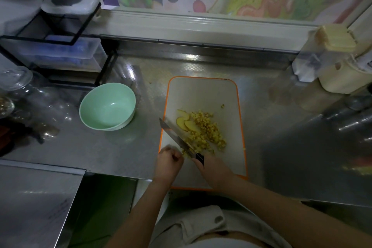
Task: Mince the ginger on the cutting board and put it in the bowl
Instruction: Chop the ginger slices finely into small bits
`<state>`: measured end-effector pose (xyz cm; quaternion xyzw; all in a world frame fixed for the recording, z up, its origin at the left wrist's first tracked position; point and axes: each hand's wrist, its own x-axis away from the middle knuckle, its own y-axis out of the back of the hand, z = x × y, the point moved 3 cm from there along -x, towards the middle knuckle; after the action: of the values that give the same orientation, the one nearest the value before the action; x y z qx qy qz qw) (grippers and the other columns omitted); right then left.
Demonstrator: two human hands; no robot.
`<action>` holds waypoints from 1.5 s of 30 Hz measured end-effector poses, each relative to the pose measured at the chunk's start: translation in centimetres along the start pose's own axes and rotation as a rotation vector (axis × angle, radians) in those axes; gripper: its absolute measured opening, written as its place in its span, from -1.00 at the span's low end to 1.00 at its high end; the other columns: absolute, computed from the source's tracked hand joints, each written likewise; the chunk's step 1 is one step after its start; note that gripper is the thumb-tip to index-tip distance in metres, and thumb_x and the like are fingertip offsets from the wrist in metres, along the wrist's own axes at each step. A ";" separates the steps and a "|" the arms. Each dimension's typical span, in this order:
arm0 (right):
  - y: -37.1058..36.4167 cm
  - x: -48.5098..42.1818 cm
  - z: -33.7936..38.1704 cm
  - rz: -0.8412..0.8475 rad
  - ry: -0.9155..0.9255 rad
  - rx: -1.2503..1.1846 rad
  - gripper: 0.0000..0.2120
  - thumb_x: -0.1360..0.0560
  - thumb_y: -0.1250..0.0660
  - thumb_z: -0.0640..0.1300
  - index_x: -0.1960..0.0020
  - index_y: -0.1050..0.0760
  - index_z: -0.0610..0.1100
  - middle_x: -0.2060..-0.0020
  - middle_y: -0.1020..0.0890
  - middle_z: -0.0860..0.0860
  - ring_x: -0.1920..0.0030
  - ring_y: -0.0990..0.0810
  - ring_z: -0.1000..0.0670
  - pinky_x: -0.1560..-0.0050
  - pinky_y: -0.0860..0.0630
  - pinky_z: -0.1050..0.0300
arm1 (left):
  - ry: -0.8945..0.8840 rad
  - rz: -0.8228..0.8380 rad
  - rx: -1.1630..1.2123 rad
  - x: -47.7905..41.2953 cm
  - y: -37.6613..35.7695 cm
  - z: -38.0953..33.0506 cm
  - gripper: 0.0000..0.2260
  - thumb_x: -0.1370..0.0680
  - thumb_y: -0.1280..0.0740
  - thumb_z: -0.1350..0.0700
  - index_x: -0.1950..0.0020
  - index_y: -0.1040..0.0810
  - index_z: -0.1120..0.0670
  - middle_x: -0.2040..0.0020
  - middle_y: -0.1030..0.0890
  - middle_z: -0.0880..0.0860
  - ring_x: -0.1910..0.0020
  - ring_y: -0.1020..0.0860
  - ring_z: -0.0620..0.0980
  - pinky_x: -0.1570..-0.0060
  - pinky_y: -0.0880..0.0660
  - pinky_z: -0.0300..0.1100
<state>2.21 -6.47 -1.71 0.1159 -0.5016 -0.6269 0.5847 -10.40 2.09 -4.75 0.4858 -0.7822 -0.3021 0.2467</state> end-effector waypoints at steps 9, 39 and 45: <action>2.0 -0.9 -1.3 0.068 0.045 -0.165 -0.62 -0.61 -0.11 0.04 0.37 -0.24 0.02 0.46 -0.34 0.09 0.46 -0.30 0.16 0.43 -0.20 0.25 | -0.070 0.003 0.037 0.0 0.1 0.2 -0.67 -0.31 -0.38 0.36 0.45 -0.35 0.00 0.37 -0.35 -0.14 0.35 -0.36 -0.23 0.28 -0.29 -0.50; -0.6 -0.5 -0.1 0.013 0.075 -0.055 -0.60 -0.60 -0.08 0.11 -0.20 -0.44 -0.17 -0.08 -0.58 -0.11 -0.06 -0.56 -0.09 -0.02 -0.44 0.11 | -0.016 0.031 0.082 -0.4 0.1 0.9 -0.58 -0.37 -0.42 0.32 0.49 -0.32 -0.06 0.33 -0.46 -0.01 0.38 -0.39 -0.25 0.31 -0.30 -0.49; 0.6 -1.0 -0.7 0.059 0.096 -0.070 -0.67 -0.62 -0.08 0.06 0.01 -0.49 -0.15 0.15 -0.57 -0.10 0.19 -0.49 0.00 0.25 -0.23 0.26 | -0.035 0.031 0.076 -0.3 -0.2 1.2 -0.81 -0.33 -0.42 0.34 0.45 -0.48 0.25 0.34 -0.47 0.06 0.40 -0.37 -0.17 0.32 -0.29 -0.43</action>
<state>3.39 -5.81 -1.99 0.1102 -0.4540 -0.6204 0.6300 -10.98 2.55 -5.69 0.4773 -0.8049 -0.2766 0.2189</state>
